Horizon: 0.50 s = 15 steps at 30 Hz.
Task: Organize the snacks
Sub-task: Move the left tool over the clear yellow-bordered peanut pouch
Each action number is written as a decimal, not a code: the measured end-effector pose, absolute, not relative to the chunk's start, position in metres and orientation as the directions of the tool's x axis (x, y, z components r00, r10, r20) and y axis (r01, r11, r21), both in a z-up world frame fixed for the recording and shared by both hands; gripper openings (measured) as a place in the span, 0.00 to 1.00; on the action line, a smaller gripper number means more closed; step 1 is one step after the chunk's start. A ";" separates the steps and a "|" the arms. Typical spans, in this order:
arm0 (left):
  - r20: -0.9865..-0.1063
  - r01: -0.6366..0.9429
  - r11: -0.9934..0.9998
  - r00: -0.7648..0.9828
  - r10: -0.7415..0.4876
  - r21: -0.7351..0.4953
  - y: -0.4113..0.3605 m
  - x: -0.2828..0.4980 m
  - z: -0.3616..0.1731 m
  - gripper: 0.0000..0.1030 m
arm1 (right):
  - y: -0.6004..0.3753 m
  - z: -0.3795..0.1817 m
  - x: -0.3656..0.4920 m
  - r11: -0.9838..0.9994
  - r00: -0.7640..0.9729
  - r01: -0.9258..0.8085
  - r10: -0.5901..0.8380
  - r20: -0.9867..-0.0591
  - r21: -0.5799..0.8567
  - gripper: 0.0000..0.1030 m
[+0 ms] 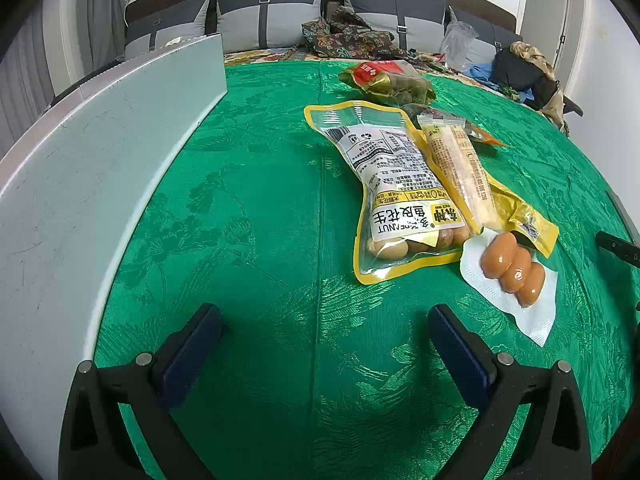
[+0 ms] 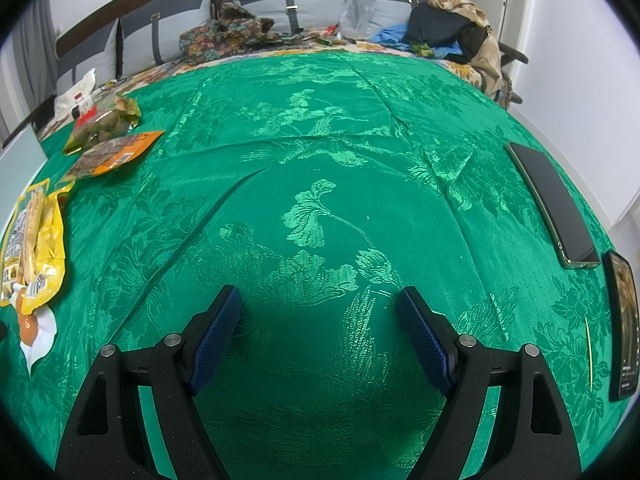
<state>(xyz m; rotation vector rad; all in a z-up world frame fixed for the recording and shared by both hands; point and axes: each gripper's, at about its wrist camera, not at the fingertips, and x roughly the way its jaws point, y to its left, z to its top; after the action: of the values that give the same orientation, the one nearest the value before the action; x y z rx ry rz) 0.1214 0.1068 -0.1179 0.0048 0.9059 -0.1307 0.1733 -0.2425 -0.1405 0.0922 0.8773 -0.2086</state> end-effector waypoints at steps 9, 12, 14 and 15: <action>-0.785 0.116 0.992 0.609 -0.111 -0.050 0.107 0.122 -0.118 0.98 | -0.243 -0.140 0.173 0.976 0.621 0.219 -0.144 -0.771 -0.005 0.81; -0.785 0.116 0.992 0.609 -0.110 -0.048 0.107 0.122 -0.117 0.98 | -0.243 -0.140 0.173 0.976 0.621 0.219 -0.144 -0.771 -0.005 0.81; -0.787 0.117 0.992 0.607 -0.107 -0.044 0.107 0.122 -0.118 0.98 | -0.243 -0.140 0.173 0.976 0.621 0.219 -0.144 -0.771 -0.005 0.81; -0.789 0.120 0.992 0.605 -0.106 -0.041 0.106 0.123 -0.119 0.98 | -0.243 -0.140 0.173 0.976 0.621 0.219 -0.144 -0.771 -0.005 0.81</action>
<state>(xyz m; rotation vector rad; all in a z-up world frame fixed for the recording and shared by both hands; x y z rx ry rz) 0.1231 0.1064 -0.1189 0.0166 0.9121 -0.1306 0.1734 -0.2426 -0.1405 0.0923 0.8772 -0.2090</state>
